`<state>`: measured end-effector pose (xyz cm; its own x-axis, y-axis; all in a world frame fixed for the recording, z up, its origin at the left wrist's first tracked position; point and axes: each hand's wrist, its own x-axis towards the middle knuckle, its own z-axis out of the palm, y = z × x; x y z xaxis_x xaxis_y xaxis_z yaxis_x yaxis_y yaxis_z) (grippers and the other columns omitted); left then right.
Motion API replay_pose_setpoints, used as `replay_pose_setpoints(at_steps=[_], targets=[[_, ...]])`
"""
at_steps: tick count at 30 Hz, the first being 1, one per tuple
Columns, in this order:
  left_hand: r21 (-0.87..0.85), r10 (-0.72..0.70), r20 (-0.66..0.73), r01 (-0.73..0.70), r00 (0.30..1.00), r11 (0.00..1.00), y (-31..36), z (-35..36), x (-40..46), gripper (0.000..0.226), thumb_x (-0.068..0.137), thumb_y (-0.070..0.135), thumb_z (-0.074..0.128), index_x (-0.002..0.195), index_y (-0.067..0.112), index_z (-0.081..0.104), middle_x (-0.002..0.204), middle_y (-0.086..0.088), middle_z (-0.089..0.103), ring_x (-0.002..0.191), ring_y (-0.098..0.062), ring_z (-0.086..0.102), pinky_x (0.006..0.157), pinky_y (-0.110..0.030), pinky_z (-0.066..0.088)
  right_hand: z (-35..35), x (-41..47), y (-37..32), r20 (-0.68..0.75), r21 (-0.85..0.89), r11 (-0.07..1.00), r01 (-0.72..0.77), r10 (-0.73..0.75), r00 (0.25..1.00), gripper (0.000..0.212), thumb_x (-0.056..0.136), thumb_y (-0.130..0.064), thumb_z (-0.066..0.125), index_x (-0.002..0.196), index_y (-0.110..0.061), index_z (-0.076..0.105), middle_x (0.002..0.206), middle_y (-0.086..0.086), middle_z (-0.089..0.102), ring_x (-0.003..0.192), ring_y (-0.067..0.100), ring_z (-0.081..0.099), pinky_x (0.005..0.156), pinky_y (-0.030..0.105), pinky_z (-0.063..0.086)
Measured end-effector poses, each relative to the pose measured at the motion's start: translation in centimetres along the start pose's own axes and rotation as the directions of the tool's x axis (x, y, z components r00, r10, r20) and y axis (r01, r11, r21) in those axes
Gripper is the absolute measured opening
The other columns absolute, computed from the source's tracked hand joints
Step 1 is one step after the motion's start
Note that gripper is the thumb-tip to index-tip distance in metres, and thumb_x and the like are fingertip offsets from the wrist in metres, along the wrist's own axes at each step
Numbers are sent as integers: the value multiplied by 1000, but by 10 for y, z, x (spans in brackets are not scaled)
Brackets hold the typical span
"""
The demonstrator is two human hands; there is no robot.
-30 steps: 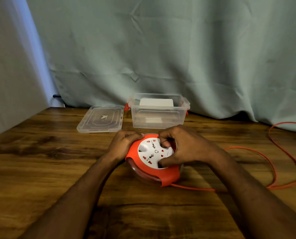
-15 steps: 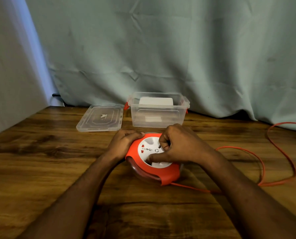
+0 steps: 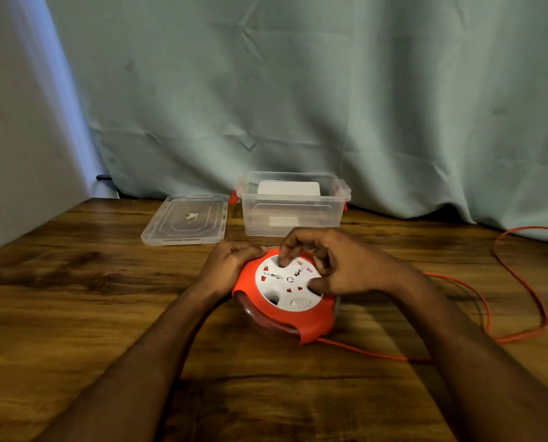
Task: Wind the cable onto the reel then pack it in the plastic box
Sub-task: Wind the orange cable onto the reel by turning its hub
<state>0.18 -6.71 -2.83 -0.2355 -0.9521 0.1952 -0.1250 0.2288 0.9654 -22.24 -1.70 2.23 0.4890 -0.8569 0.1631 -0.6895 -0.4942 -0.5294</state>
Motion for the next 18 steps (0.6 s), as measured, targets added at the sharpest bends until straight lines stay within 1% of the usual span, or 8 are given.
replay_pose_setpoints(at_steps=[2,4,5,7,8,10,14,18], targets=[[-3,-1,9,1,1000,1000,1,0,-1,31,95,17,62,70,14,80,73,-17,76,62,-29,70,59,-31,52,0,1,2,26,16,1000,-15,14,1000,70,76,4,80,133,-31,59,129,-13,74,75,-14,66,60,16,53],[-13,-2,9,2,1000,1000,1,-1,-1,30,94,15,63,69,14,79,71,-16,76,60,-27,69,60,-30,51,-1,1,4,41,41,999,-23,21,999,81,76,1,81,142,-36,51,132,-15,73,91,-8,71,71,25,63],[-20,-4,8,4,1000,1000,1,0,-1,30,93,15,64,67,14,79,70,-15,75,58,-26,68,59,-30,50,0,1,6,48,45,999,-27,25,999,85,77,0,82,145,-36,48,132,-15,73,90,-8,71,73,25,62],[-26,-11,11,11,1000,1000,1,0,-1,29,93,15,65,67,14,79,69,-16,75,56,-26,68,58,-30,50,-1,1,7,51,27,999,-24,22,998,89,77,3,83,147,-33,43,130,-13,75,69,-12,64,63,11,51],[-27,-13,14,14,1000,1000,1,0,0,28,93,15,65,68,14,79,69,-16,75,56,-26,68,57,-29,50,0,0,6,46,12,1000,-16,16,999,89,76,4,83,146,-32,42,127,-13,75,62,-8,60,59,10,46],[-24,-19,22,19,1000,1000,1,0,0,29,93,16,65,67,15,79,69,-15,75,55,-25,69,55,-27,50,0,-1,4,31,-2,1000,-3,3,999,90,73,1,86,141,-35,39,123,-14,76,59,-1,56,58,14,44],[-40,-13,11,13,1000,999,-1,0,1,29,91,15,66,65,15,79,70,-16,75,56,-24,68,59,-29,50,-1,-3,-2,20,-32,999,-14,14,1000,89,72,-11,93,134,-37,36,116,-8,73,70,-5,64,62,18,49],[-53,-11,10,11,1000,999,-2,-1,2,25,91,15,66,70,10,79,74,-20,75,59,-28,68,63,-33,51,2,-5,-8,-34,-130,991,-34,30,999,83,67,-31,97,125,-43,38,105,-12,72,79,7,68,70,45,60]])
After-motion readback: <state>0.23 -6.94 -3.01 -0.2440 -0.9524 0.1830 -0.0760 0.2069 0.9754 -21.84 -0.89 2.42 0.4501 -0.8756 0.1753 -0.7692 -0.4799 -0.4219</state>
